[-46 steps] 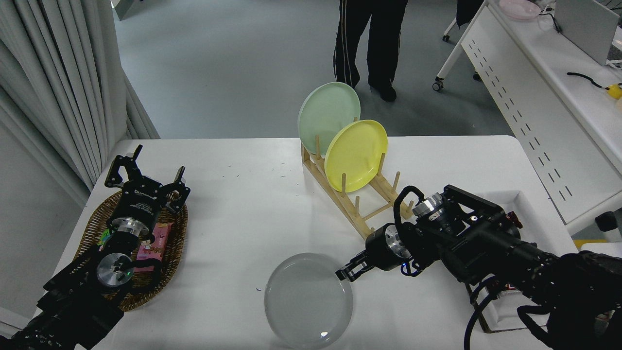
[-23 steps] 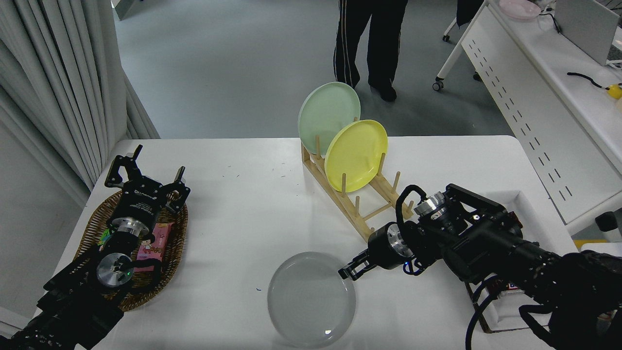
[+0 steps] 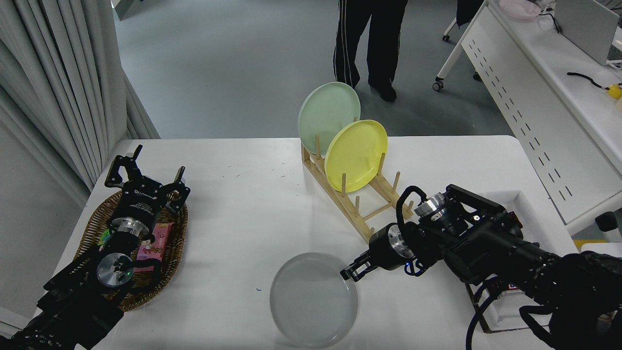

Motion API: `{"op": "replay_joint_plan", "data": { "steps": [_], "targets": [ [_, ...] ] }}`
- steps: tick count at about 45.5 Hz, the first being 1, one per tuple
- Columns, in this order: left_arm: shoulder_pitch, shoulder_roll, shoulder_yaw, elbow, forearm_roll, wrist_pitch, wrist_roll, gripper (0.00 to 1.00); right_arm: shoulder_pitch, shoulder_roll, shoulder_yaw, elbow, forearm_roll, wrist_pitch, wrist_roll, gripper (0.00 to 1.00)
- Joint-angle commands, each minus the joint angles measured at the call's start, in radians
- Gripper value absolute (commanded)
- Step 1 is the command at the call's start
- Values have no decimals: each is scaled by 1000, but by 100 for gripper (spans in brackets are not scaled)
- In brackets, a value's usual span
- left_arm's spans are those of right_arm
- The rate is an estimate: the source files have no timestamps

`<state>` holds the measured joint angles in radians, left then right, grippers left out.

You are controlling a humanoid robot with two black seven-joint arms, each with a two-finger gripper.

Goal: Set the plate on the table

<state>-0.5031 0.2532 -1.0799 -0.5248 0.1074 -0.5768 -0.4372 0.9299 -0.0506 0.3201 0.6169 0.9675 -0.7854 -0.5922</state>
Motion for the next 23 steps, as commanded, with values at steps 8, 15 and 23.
{"op": "replay_joint_plan", "data": {
  "steps": [8,15,23],
  "targets": [
    [0,0,0,0,0,0,0,100,3,-3,10,1,3,0,-1,100],
    [0,0,0,0,0,0,0,100,10,-6,42,7,-1,0,-1,100],
    [0,0,0,0,0,0,0,100,64,-9,57,33,11,0,-3,100]
  ]
}}
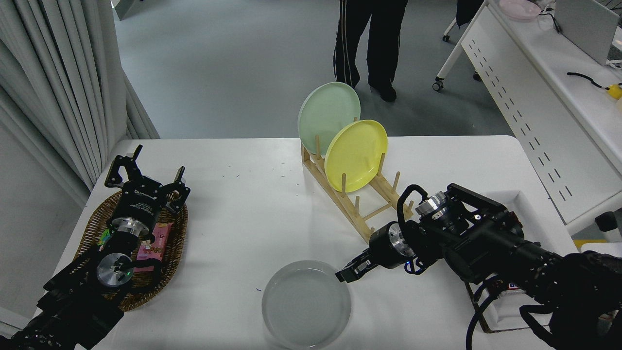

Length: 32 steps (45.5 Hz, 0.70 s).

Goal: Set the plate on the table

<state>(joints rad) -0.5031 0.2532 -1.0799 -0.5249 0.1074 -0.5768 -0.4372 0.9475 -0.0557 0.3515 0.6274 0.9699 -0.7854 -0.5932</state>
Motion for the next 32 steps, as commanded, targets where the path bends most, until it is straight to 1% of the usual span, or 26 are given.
{"op": "replay_joint_plan", "data": {
  "steps": [1,6,14,19,27,32],
  "targets": [
    [0,0,0,0,0,0,0,100,53,-6,30,31,9,0,-2,100],
    [0,0,0,0,0,0,0,100,69,-19,47,61,9,0,-2,100],
    [0,0,0,-1,0,0,0,100,79,-53,60,184,39,0,-2,100],
    [0,0,0,0,0,0,0,100,106,-82,47,280,56,0,-2,100],
    [0,0,0,0,0,0,0,100,129,-144,40,495,88,0,-2,100],
    [0,0,0,0,0,0,0,100,137,-179,40,572,137,0,-2,100]
  ]
}}
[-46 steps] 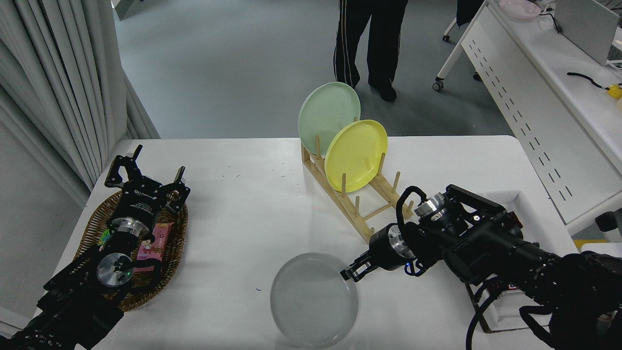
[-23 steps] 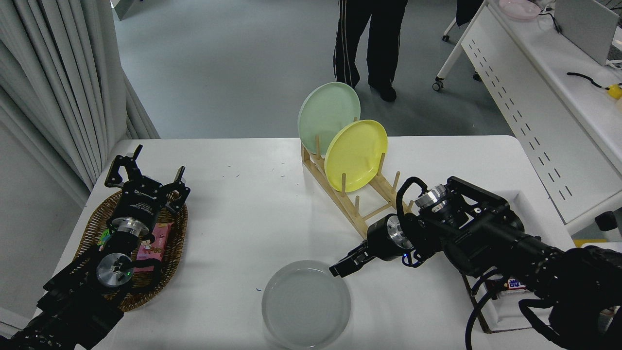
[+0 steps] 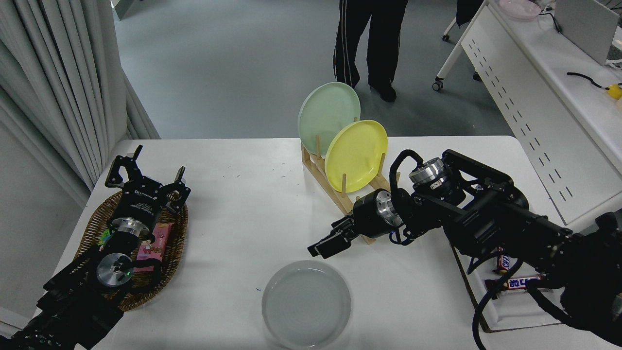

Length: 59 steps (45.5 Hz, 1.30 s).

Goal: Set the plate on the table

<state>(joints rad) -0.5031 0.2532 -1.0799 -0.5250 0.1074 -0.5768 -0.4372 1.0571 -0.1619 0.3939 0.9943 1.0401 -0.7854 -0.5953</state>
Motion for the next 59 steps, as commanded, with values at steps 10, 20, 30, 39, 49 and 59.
{"op": "replay_joint_plan", "data": {
  "steps": [10,20,30,39,49,59],
  "targets": [
    [0,0,0,-1,0,0,0,100,55,-165,5,288,110,0,0,100],
    [0,0,0,0,0,0,0,100,148,-226,6,307,117,107,3,100],
    [0,0,0,0,0,0,0,100,196,-286,28,303,71,562,12,100],
    [0,0,0,0,0,0,0,100,190,-298,45,230,9,784,55,100],
    [0,0,0,0,0,0,0,100,182,-288,59,106,-80,781,370,100],
    [0,0,0,0,0,0,0,100,182,-216,132,-152,-185,769,561,100]
  ]
}}
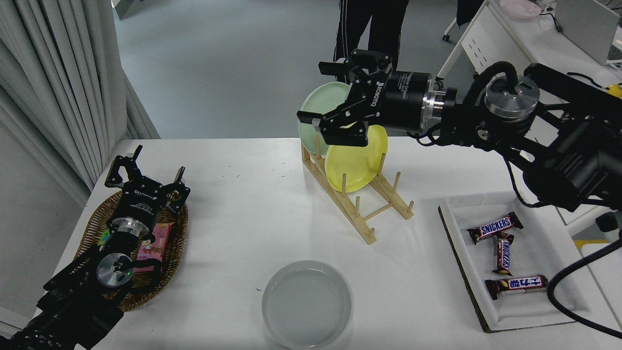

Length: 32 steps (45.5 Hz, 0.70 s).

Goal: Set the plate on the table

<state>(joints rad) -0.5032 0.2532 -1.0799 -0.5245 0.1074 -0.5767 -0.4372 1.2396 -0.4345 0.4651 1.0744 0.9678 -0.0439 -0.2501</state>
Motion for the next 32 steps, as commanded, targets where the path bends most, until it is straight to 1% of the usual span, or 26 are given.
{"op": "replay_joint_plan", "data": {
  "steps": [1,5,10,16,22,28,32],
  "targets": [
    [0,0,0,0,0,0,0,100,-2,66,72,-261,-130,27,233,100],
    [0,1,0,0,0,0,0,100,-14,103,99,-384,-198,27,276,100],
    [0,0,0,-2,0,0,0,100,-58,143,122,-484,-267,30,282,100],
    [0,0,0,0,0,0,0,100,-126,141,127,-492,-372,30,282,100],
    [0,0,0,0,0,0,0,100,-187,128,129,-501,-549,27,282,100],
    [0,0,0,0,0,0,0,100,-253,129,159,-501,-630,24,284,100],
    [0,0,0,0,0,0,0,100,-295,128,187,-492,-701,15,314,100]
  ]
}}
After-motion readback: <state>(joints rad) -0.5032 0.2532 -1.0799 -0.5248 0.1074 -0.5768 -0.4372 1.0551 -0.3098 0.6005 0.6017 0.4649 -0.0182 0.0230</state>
